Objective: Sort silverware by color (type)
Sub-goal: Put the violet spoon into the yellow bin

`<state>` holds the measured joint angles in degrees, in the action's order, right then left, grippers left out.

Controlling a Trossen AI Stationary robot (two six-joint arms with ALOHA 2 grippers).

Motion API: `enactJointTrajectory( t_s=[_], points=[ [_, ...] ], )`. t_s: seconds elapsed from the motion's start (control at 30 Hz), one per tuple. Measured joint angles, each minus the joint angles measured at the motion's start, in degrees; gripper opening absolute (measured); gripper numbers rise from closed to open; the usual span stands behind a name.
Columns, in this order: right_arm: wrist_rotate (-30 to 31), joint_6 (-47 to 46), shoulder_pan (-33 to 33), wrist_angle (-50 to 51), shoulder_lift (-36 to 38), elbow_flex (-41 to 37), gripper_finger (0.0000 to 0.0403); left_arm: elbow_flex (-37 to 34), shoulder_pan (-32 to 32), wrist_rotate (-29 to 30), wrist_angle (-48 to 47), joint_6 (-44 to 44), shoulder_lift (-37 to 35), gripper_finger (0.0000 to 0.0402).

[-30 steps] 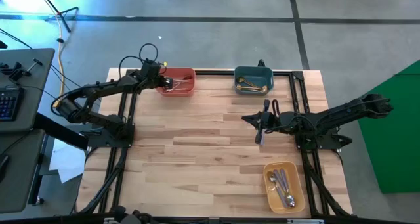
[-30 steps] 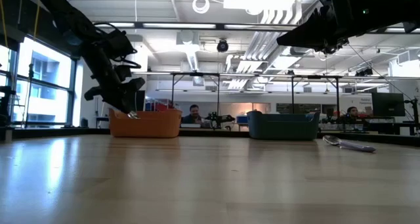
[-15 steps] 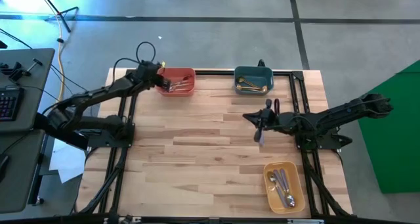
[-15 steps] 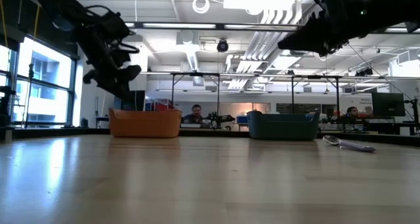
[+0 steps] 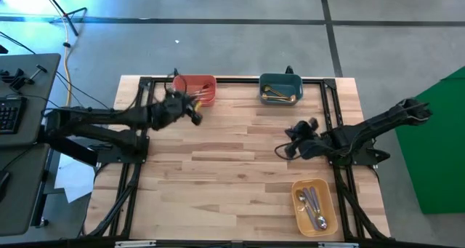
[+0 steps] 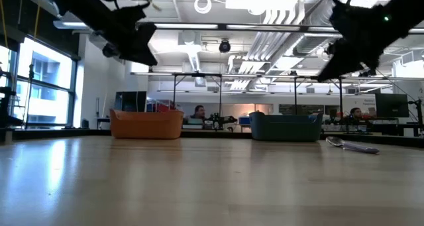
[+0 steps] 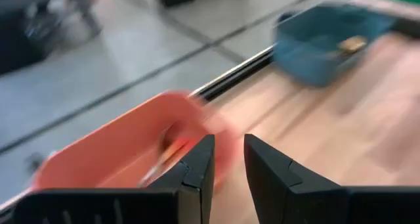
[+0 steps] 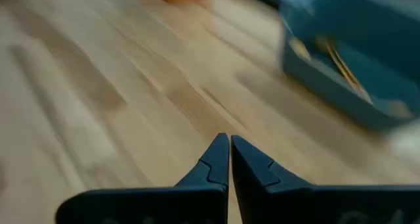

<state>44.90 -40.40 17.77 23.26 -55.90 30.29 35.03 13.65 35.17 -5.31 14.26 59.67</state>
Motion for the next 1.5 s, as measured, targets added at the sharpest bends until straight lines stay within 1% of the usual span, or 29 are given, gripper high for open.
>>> enactJointTrajectory(
  t_s=[0.1,0.2,0.3,0.37,0.47,0.57,0.73,0.9,1.03,1.17,1.27,1.5],
  points=[
    [-0.34,-12.57,0.67,11.01,0.0,0.05,0.0002,-4.09,-6.73,2.83,9.67,-1.14,0.17,0.007],
    [-3.48,-21.98,0.51,18.25,-0.03,-1.66,0.0017,-10.49,-11.97,2.13,23.06,-0.89,0.19,0.007],
    [-6.59,-27.33,0.5,20.77,-0.04,-3.6,0.005,-17.22,-16.46,-0.31,35.45,-0.84,0.21,0.0069],
    [-8.65,-29.41,0.5,21.25,-0.04,-4.64,0.0078,-21.12,-19.05,-0.52,42.46,-0.02,0.21,0.0069],
    [-11.92,-31.94,0.52,21.06,-0.31,-4.9,0.0114,-25.85,-21.92,0.17,49.56,0.68,0.21,0.0069],
    [-13.88,-33.26,0.5,18.94,-2.3,-4.92,0.0129,-28.75,-23.54,0.8,52.34,1.27,0.18,0.0069],
    [-15.16,-34.1,0.02,14.5,-8.7,-4.81,0.0129,-29.79,-24.76,4.28,51.96,3.61,0.2,0.007],
    [-14.91,-35.67,-4.31,14.46,-14.05,-4.42,0.0128,-29.73,-25.03,4.38,52.06,3.61,0.19,0.007],
    [-14.78,-32.43,-8.47,10.33,-16.88,-4.42,0.0128,-29.73,-25.03,4.47,51.96,3.58,0.19,0.007],
    [-15.35,-27.93,-11.49,5.2,-18.46,-4.41,0.0128,-29.73,-25.03,4.49,51.94,3.42,0.19,0.007],
    [-16.14,-26.27,-12.94,2.92,-18.91,-4.37,0.0128,-29.73,-25.03,4.49,51.92,3.17,0.19,0.007],
    [-17.07,-25.1,-13.65,0.29,-19.06,-4.35,0.0128,-29.73,-25.03,4.5,51.93,3.15,0.19,0.007]
  ],
)
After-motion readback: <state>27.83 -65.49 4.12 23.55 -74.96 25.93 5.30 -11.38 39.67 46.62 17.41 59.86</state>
